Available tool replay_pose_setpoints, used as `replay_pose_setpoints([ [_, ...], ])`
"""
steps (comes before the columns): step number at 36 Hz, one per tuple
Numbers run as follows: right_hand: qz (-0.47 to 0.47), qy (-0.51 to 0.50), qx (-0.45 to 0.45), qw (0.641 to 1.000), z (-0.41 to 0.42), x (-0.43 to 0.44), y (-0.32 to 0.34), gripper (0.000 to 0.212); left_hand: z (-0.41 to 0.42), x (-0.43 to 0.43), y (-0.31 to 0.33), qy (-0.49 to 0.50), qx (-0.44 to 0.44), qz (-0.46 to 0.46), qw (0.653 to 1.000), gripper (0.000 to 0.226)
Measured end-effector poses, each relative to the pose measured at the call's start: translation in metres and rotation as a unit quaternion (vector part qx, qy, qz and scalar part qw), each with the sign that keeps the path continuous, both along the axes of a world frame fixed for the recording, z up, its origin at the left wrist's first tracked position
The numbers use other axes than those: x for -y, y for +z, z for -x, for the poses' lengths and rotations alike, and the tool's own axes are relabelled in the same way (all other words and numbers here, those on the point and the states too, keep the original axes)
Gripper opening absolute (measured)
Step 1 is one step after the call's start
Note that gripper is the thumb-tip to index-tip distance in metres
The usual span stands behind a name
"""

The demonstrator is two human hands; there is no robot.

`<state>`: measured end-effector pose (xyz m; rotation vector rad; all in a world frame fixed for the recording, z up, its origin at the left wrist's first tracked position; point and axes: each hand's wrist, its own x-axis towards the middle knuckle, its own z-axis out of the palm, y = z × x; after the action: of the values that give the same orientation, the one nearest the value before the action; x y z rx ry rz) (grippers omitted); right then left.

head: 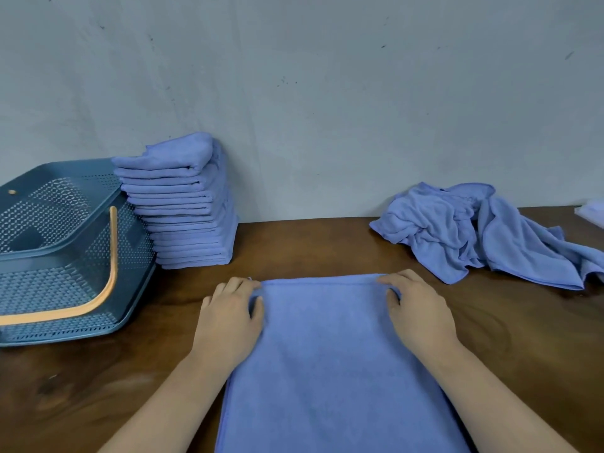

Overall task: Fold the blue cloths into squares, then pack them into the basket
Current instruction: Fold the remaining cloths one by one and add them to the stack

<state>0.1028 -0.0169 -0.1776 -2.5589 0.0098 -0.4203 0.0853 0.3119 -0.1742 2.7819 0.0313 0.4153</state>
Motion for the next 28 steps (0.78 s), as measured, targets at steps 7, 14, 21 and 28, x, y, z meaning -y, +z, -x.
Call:
replay_pose_setpoints([
  [7, 0.033, 0.009, 0.014, 0.999, -0.008, 0.001, 0.0, 0.037, 0.001, -0.004, -0.006, -0.001, -0.002, 0.008, 1.0, 0.034],
  [14, 0.072, 0.012, -0.016, 0.997, -0.012, 0.004, -0.005, 0.036, -0.003, -0.003, -0.005, -0.002, -0.006, 0.034, 0.999, 0.036],
  [21, 0.047, 0.039, -0.013, 0.998, -0.018, 0.006, 0.011, 0.029, -0.001, -0.004, -0.004, -0.011, -0.013, 0.041, 0.999, 0.034],
  [28, -0.009, 0.047, 0.042, 0.998, -0.025, 0.009, -0.006, 0.025, -0.003, -0.007, -0.002, -0.024, -0.02, 0.037, 0.999, 0.032],
])
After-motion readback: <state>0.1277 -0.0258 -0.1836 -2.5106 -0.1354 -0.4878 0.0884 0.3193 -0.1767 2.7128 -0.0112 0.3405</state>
